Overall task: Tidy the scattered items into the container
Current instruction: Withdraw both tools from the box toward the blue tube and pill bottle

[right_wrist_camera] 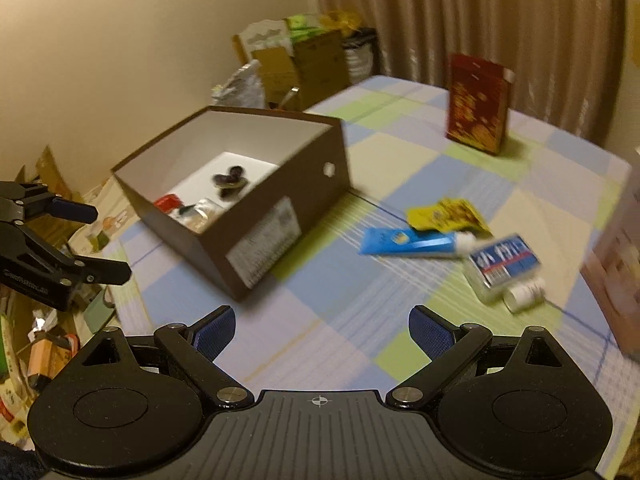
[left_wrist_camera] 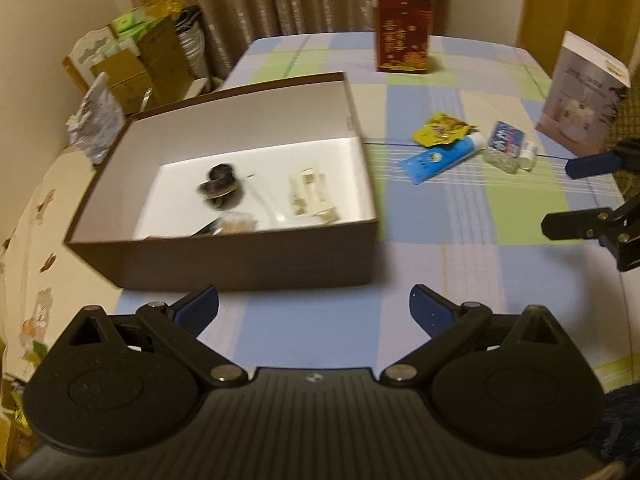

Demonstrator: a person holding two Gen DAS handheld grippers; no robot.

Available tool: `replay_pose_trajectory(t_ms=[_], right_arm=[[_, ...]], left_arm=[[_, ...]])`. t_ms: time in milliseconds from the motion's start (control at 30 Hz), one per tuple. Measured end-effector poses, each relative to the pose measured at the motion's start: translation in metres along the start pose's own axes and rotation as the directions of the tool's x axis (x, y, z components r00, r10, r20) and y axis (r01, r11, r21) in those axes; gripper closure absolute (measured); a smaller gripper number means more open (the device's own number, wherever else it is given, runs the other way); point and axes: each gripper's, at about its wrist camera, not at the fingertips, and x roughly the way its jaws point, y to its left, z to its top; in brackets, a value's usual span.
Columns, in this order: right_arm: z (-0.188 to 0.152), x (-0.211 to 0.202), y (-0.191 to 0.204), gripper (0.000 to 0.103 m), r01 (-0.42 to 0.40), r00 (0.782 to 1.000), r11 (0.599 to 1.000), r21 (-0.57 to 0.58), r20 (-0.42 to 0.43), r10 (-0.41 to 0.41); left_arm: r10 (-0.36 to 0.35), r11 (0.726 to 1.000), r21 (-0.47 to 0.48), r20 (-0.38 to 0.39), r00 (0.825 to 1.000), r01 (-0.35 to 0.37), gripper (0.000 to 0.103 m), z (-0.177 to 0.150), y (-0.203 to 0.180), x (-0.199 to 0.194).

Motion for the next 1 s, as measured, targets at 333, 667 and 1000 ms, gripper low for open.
replay_pose_trajectory(t_ms=[333, 667, 1000], right_arm=[[-0.012, -0.016, -0.056, 0.005, 0.127, 0.991, 0.970, 0.206, 0.007, -0.132], [-0.017, -0.020, -0.094, 0.005, 0.126, 0.986, 0.893, 0.432, 0.047, -0.162], [-0.001, 0.002, -0.115, 0.005, 0.123, 0.980, 0.830, 0.544, 0.065, -0.188]], left_arm=[[-0.121, 0.981, 0.158, 0.026, 0.992, 0.116, 0.003, 0.046, -0.033, 0.020], [-0.208, 0.936, 0.298, 0.042, 0.977, 0.186, 0.003, 0.099, -0.048, 0.049], [-0.263, 0.897, 0.376, 0.039, 0.964, 0.230, 0.003, 0.142, -0.040, 0.082]])
